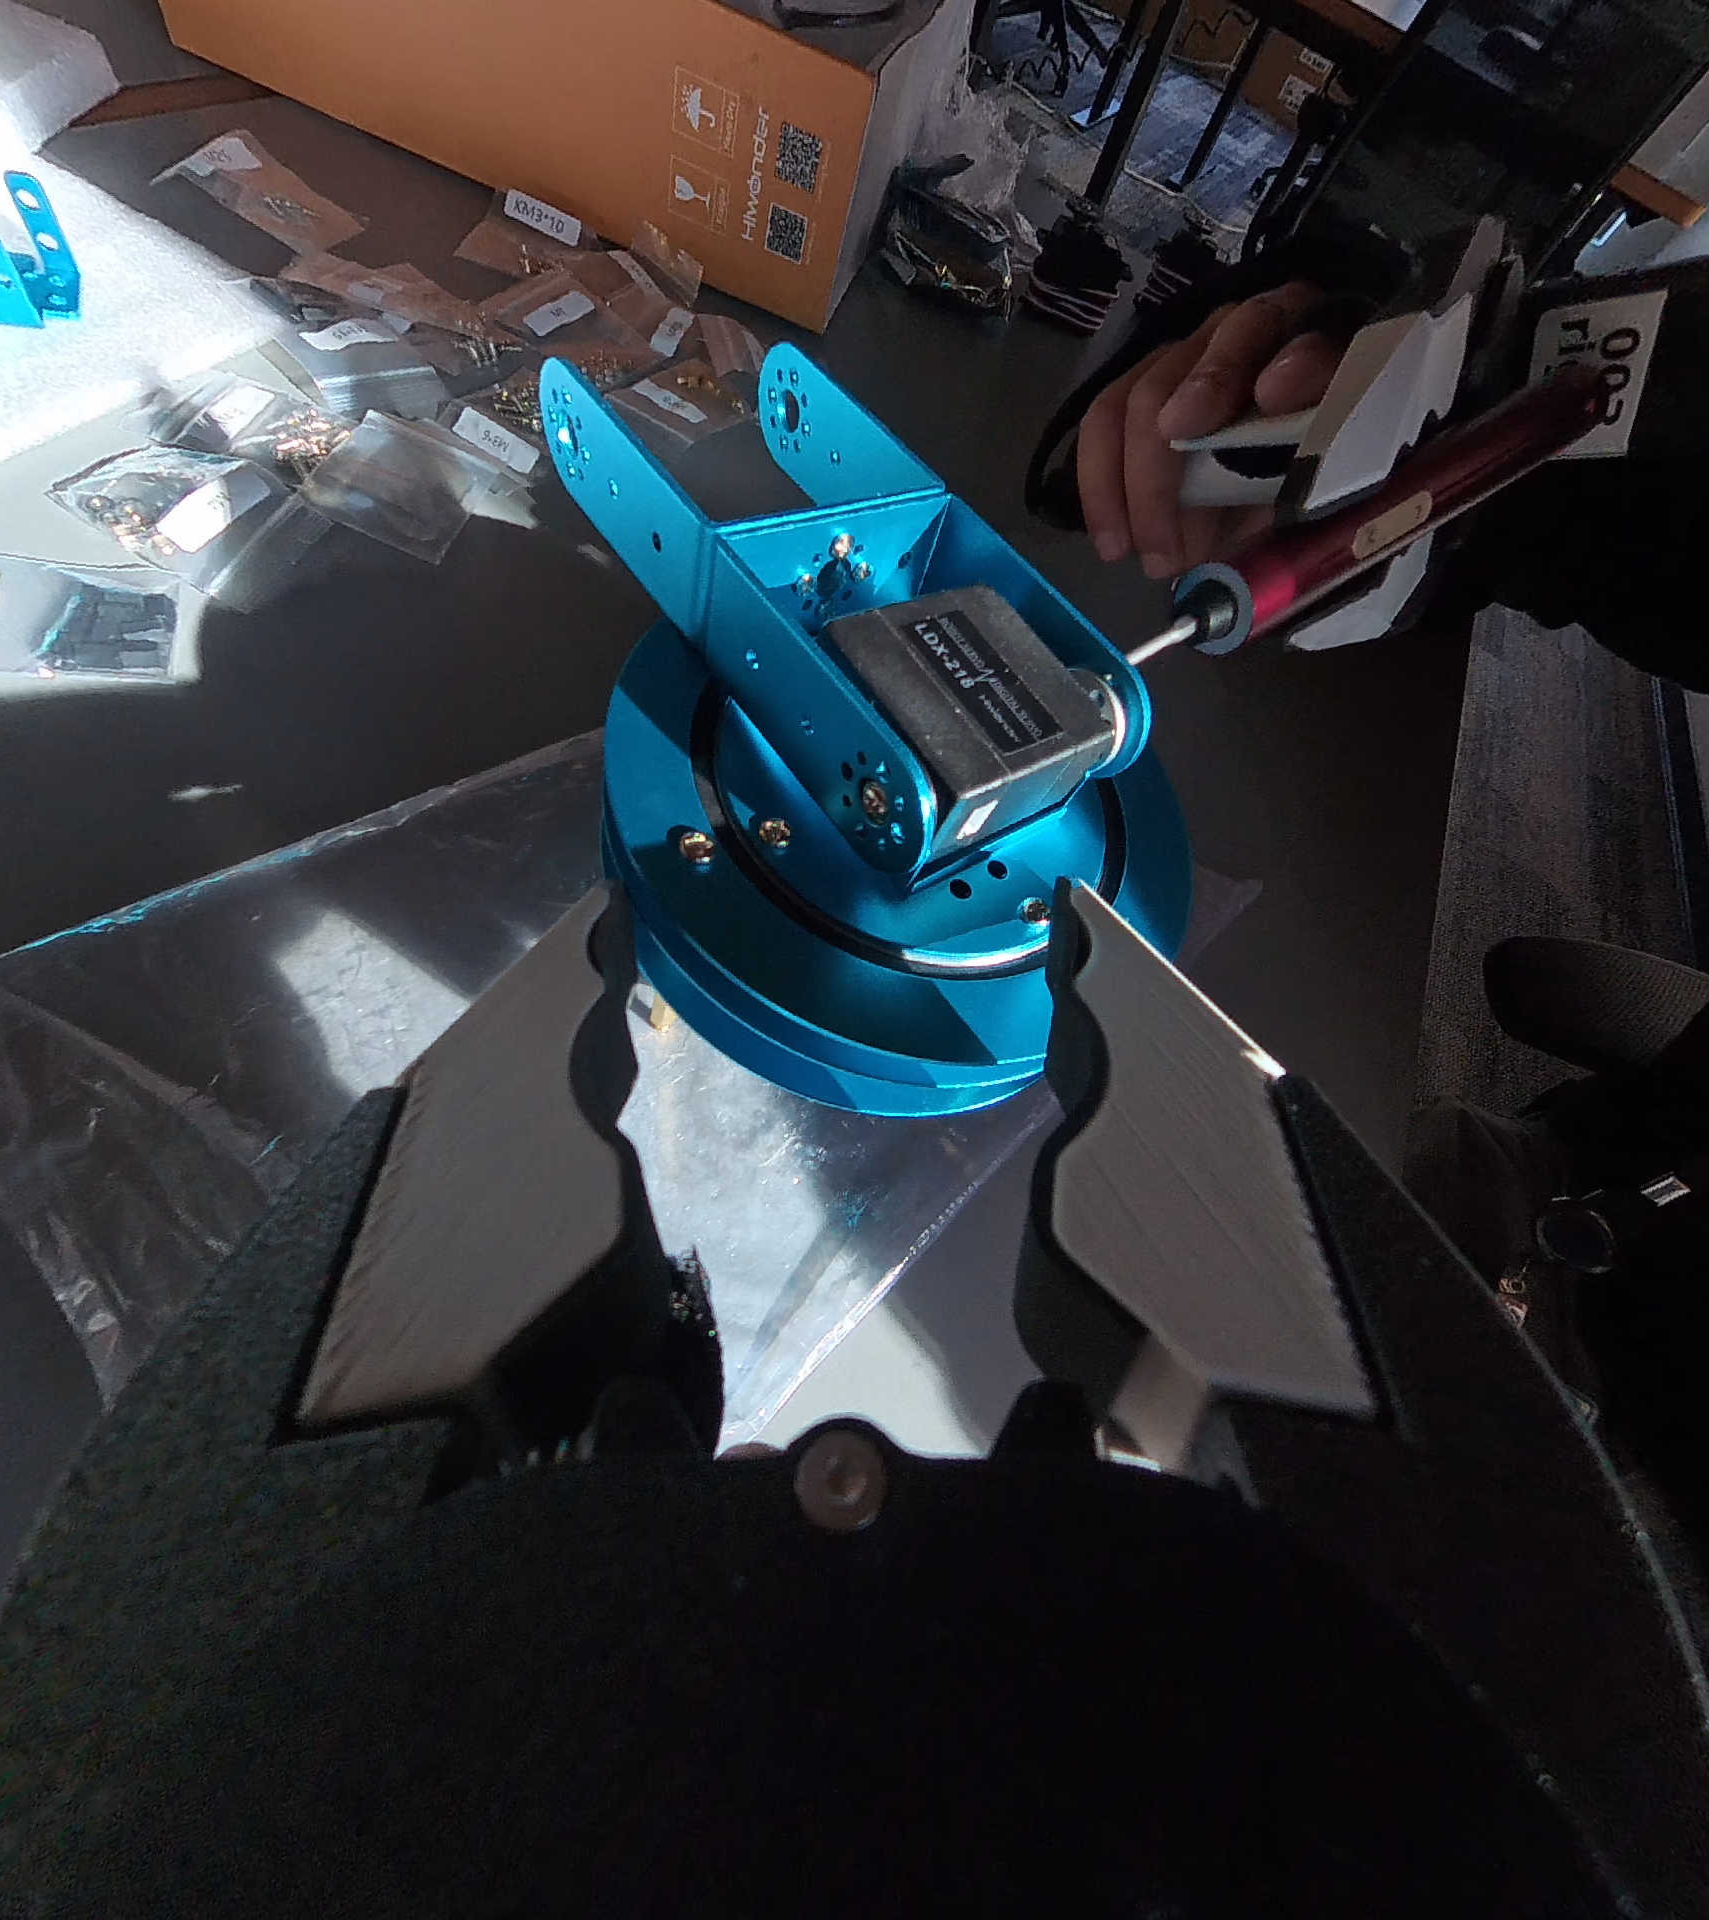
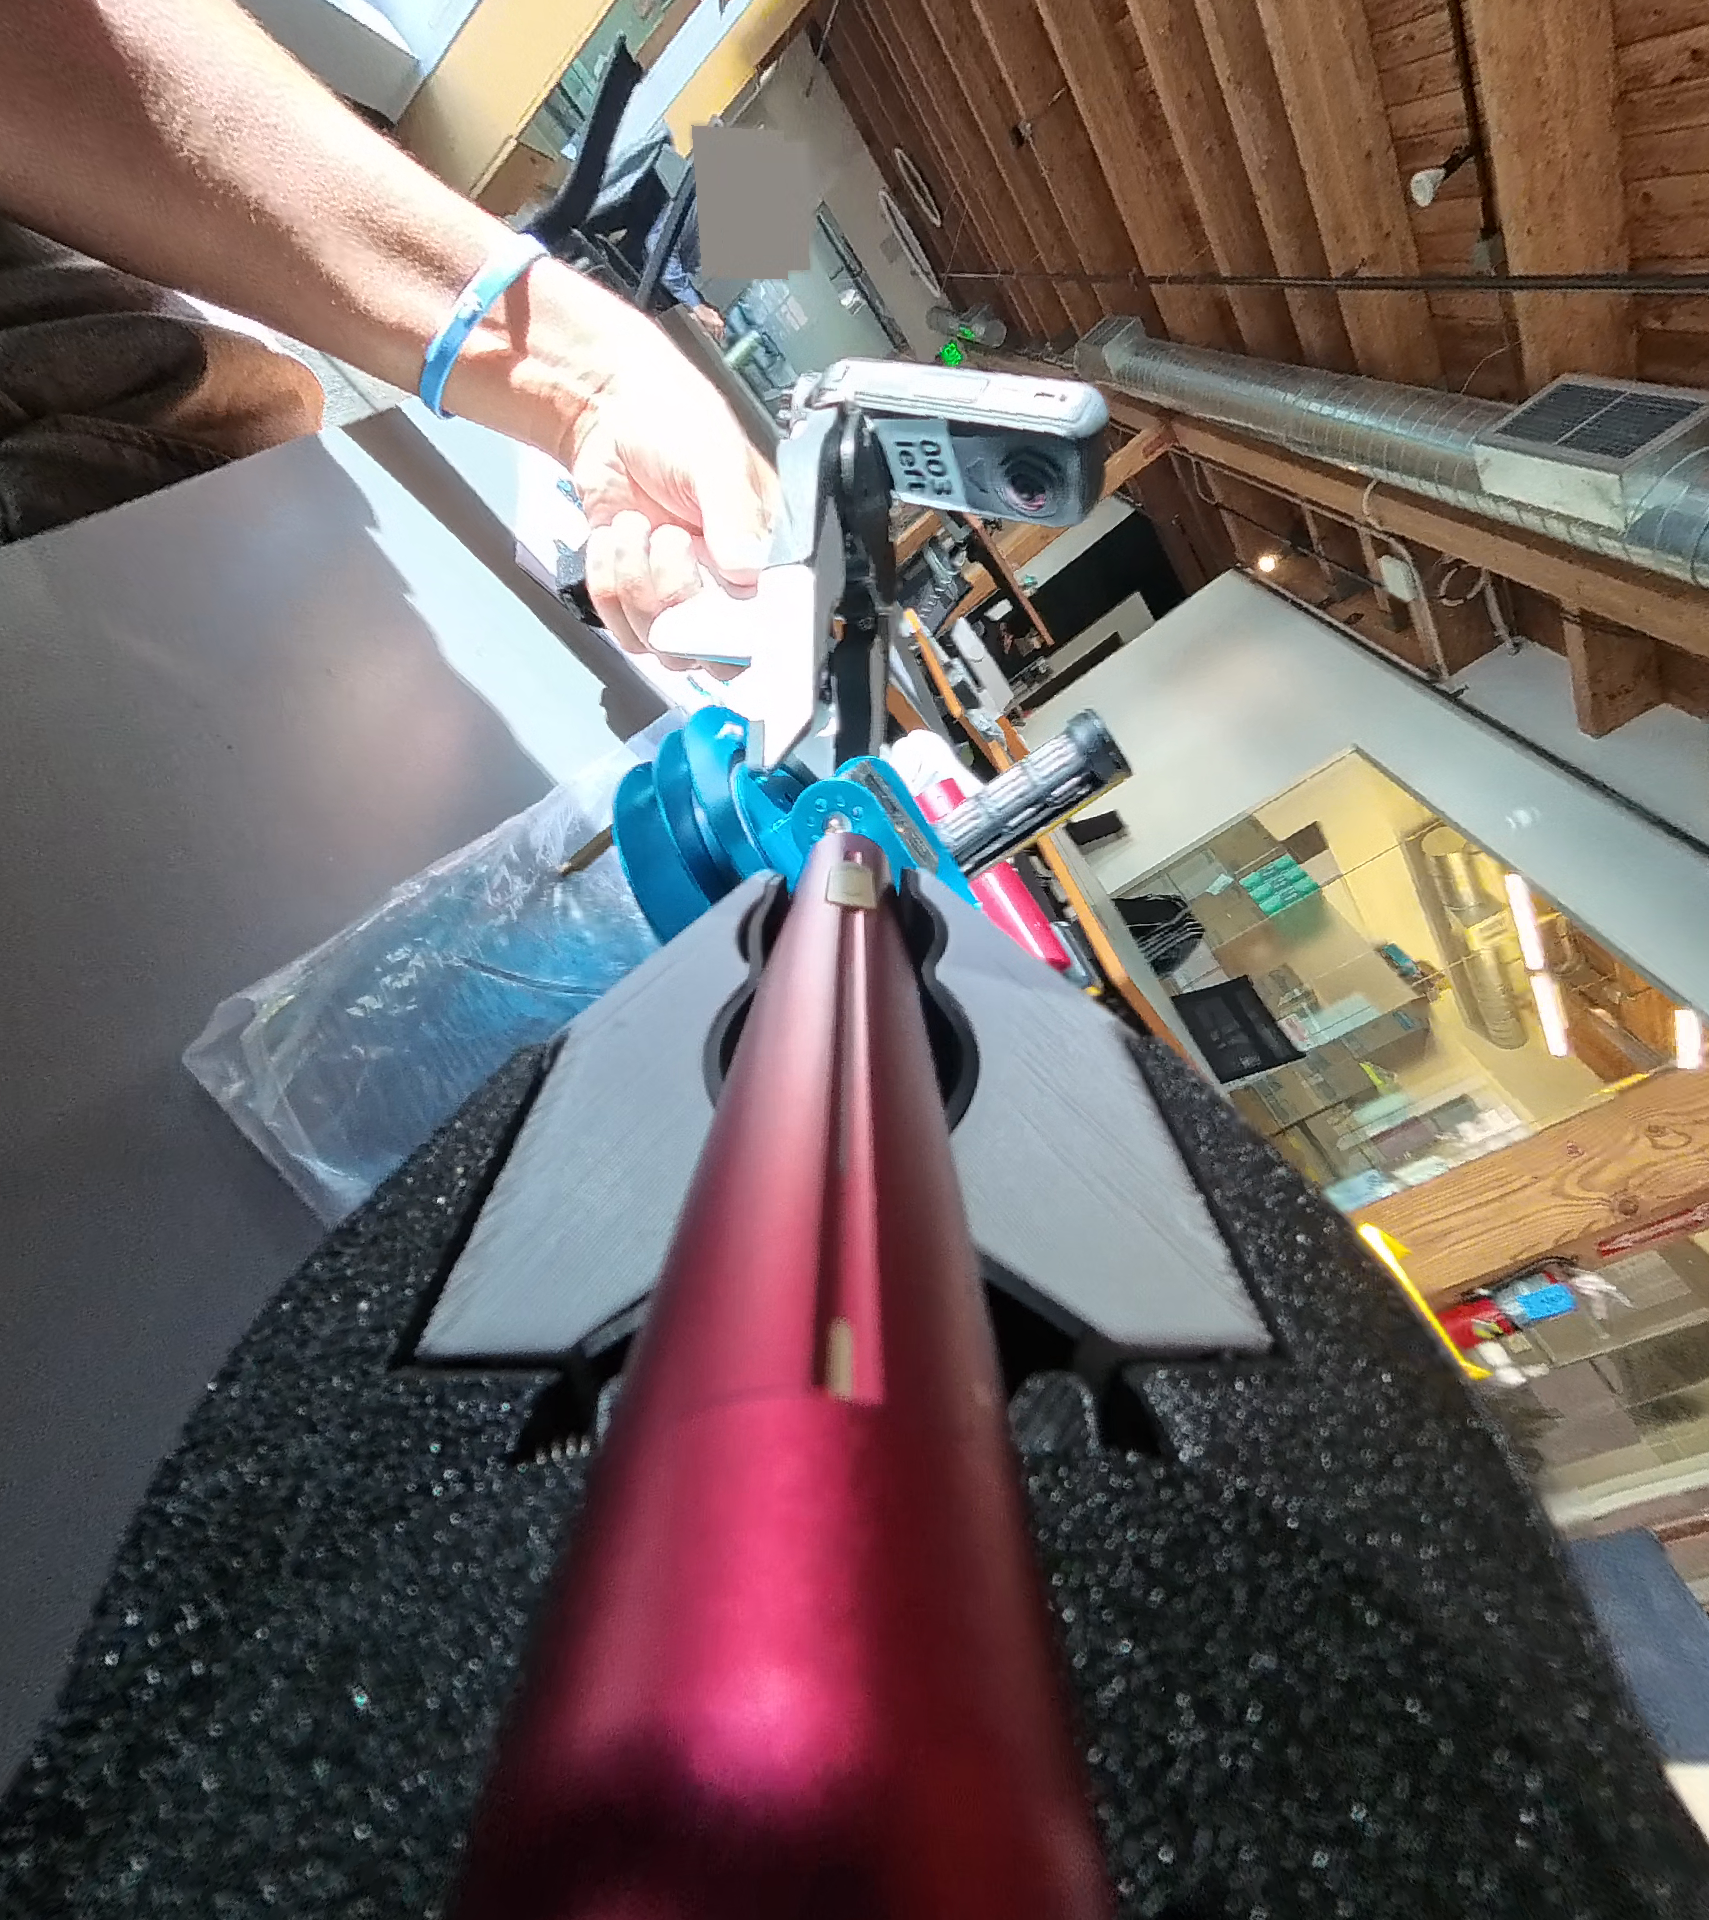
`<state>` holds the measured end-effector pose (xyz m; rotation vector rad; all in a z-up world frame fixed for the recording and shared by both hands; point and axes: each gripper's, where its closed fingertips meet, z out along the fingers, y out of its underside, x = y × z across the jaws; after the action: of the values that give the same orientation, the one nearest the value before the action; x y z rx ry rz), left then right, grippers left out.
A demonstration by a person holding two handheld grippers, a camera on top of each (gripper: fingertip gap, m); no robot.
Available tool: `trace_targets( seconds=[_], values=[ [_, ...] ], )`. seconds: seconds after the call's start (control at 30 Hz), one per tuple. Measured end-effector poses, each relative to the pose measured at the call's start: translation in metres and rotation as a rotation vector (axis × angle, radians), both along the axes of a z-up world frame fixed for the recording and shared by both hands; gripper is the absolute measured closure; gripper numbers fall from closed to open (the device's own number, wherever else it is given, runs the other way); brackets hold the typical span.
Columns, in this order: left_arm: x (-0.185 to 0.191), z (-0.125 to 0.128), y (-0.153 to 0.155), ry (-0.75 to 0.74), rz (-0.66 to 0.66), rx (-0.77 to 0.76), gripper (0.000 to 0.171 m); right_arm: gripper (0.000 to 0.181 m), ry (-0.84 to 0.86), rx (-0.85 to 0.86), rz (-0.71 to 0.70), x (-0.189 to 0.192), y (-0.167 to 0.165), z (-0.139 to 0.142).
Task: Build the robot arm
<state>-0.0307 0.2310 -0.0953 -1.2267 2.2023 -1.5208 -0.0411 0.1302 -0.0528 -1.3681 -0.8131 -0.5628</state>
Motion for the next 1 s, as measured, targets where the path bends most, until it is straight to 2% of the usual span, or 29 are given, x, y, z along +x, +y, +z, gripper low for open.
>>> trace_targets(
  seconds=[0.4,0.47,0.53,0.6,0.7,0.93,1.0],
  values=[
    [0.0,0.001,0.002,0.0,0.023,0.02,0.092,0.16,-0.02,0.011,-0.013,0.003,0.001,-0.002],
    [0.001,0.005,0.009,-0.031,0.069,0.057,0.081,0.16,-0.026,0.009,-0.012,0.002,0.002,-0.003],
    [0.003,0.023,0.017,-0.088,0.14,0.031,0.075,0.159,-0.029,0.011,-0.01,0.002,0.003,-0.003],
    [-0.004,0.038,0.006,-0.105,0.124,-0.049,0.076,0.159,-0.03,0.013,-0.011,0.002,0.003,-0.003],
    [-0.002,0.032,-0.003,-0.121,0.156,0.055,0.072,0.159,-0.027,0.011,-0.01,0.002,0.004,-0.003],
    [0.004,0.016,-0.034,-0.055,0.155,0.136,0.064,0.159,-0.029,0.01,-0.012,0.002,0.005,-0.003],
    [0.004,0.014,-0.04,-0.064,0.162,0.181,0.067,0.159,-0.023,0.012,-0.007,0.001,0.006,-0.003]
  ],
)
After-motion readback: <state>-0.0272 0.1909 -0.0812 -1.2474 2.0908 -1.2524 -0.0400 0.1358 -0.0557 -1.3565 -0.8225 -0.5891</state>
